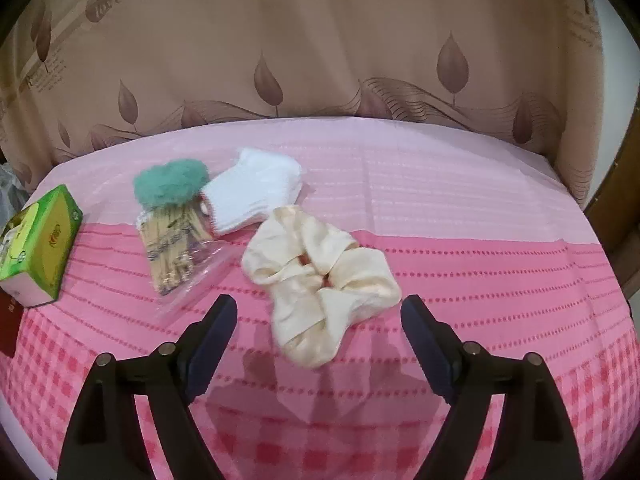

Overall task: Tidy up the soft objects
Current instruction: 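Grasp the cream scrunchie with the right tool, then grasp the green pom-pom with the left tool while the right tool holds the scrunchie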

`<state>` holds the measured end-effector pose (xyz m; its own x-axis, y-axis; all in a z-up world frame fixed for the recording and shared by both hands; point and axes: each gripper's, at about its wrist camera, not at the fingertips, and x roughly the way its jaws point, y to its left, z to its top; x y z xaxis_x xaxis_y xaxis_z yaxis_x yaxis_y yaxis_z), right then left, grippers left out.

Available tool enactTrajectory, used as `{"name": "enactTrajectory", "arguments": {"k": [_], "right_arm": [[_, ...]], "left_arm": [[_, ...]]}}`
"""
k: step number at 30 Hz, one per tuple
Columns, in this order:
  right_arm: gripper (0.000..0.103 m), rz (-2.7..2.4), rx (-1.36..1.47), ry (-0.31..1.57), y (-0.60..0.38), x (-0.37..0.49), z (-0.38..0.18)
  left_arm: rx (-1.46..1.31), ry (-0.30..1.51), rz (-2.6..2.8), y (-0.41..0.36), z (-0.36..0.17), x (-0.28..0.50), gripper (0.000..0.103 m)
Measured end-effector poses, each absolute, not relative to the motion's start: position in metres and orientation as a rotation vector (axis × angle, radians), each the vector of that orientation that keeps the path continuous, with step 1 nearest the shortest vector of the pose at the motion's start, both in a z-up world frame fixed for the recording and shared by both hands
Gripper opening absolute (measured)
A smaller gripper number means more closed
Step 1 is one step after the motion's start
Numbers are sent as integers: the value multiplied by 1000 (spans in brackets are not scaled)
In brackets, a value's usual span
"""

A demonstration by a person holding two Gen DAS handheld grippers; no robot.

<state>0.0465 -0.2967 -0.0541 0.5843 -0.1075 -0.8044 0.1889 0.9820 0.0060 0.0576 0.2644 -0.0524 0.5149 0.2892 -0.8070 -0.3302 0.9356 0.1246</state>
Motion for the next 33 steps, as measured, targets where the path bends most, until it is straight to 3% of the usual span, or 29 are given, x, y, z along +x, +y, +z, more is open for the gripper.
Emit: {"name": "enactTrajectory", "arguments": {"k": [12, 23, 26, 33], "right_arm": [[84, -130, 77, 962, -314, 85, -77], [30, -130, 102, 955, -320, 75, -77], [24, -132, 106, 954, -326, 63, -76], [24, -186, 42, 952, -335, 30, -73]], "left_arm": [[9, 882, 312, 217, -8, 57, 33], [121, 866, 53, 100, 11, 85, 33], [139, 889, -39, 61, 5, 95, 33], [138, 934, -214, -16, -6, 120, 33]]}}
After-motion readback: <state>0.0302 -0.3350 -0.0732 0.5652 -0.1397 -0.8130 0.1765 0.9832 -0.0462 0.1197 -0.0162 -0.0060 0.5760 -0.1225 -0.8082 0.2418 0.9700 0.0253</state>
